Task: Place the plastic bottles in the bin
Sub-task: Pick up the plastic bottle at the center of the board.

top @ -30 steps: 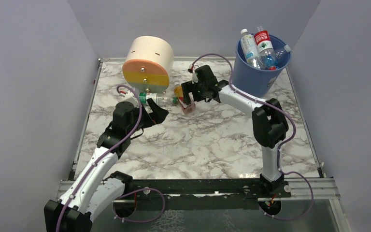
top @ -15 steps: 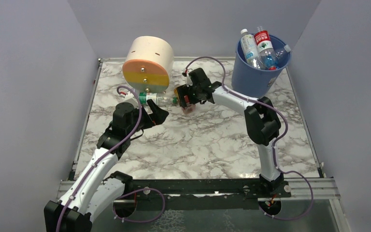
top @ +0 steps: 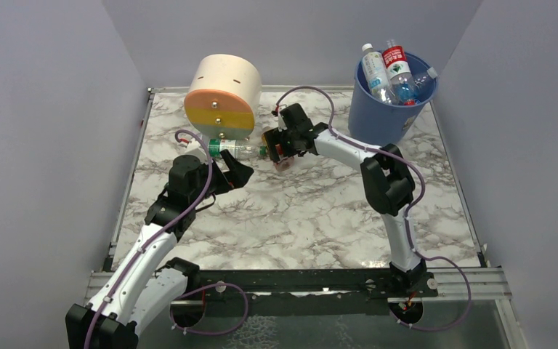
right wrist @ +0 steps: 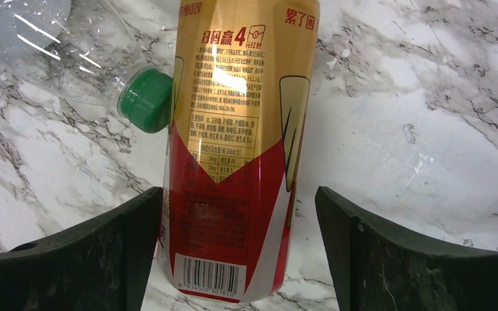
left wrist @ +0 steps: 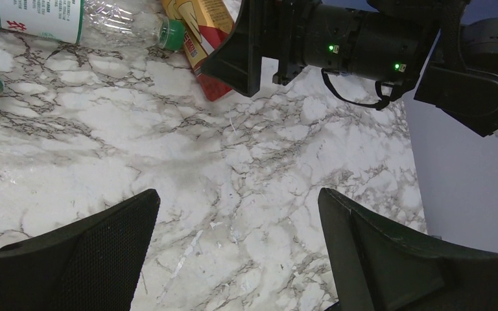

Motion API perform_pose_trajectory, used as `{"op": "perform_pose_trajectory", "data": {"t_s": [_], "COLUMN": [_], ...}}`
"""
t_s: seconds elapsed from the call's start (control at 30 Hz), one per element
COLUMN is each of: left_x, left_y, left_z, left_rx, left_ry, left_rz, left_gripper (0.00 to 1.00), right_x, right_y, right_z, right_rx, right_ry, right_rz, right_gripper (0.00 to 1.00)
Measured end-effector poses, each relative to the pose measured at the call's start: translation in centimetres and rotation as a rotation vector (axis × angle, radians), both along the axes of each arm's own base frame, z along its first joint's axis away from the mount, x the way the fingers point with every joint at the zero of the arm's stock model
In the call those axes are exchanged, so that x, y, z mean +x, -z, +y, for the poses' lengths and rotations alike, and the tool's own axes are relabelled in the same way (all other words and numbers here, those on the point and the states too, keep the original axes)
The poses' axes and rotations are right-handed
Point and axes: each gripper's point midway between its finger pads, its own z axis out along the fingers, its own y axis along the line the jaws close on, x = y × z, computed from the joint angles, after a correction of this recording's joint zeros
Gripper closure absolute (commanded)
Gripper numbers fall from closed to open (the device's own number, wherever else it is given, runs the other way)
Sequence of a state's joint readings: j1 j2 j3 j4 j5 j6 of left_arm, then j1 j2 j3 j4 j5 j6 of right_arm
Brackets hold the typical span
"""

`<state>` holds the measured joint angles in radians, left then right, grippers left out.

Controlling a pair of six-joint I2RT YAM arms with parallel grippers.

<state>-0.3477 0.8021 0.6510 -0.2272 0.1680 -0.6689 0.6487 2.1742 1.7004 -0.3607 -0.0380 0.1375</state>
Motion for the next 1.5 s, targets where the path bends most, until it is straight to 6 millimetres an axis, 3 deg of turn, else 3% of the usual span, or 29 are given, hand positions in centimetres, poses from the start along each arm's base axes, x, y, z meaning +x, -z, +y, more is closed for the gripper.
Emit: {"op": "perform_pose_trajectory", "data": {"t_s": [0.37,0.73,1.03,1.27,1.5], "left_x": [0.0,0.0,0.1,0.1,0.1], "left_y": [0.0,0.2,0.5,0.5,0.5], "left_z": [0.0,-0.1,-0.1,-0.2,-0.2], "left_rx": [0.000,0.002,0.004,0.003,0.002], "left_ry": [0.001,0.003,0.006,0.007,0.008], "left_rz": [0.000,0.008,0.016,0.017,0.017], "left_gripper": [0.01,0.01,0.01,0.01,0.01], "right_x": [0.5,0.4,0.5,0.3,-0.3], "right_y": [1.1,1.8,1.8,0.8,-1.9], "right_z": [0.4,0.3,0.2,-0.4,-1.4], "right_rx": [-0.009,-0.018,-0.023,-0.032,-0.025], "right_ry": [0.000,0.000,0.005,0.020,0.035], "right_rz": [0.012,0.023,0.018,0.003,-0.033], "right_gripper": [0.18,0.34,0.35,0.36,0.36]}}
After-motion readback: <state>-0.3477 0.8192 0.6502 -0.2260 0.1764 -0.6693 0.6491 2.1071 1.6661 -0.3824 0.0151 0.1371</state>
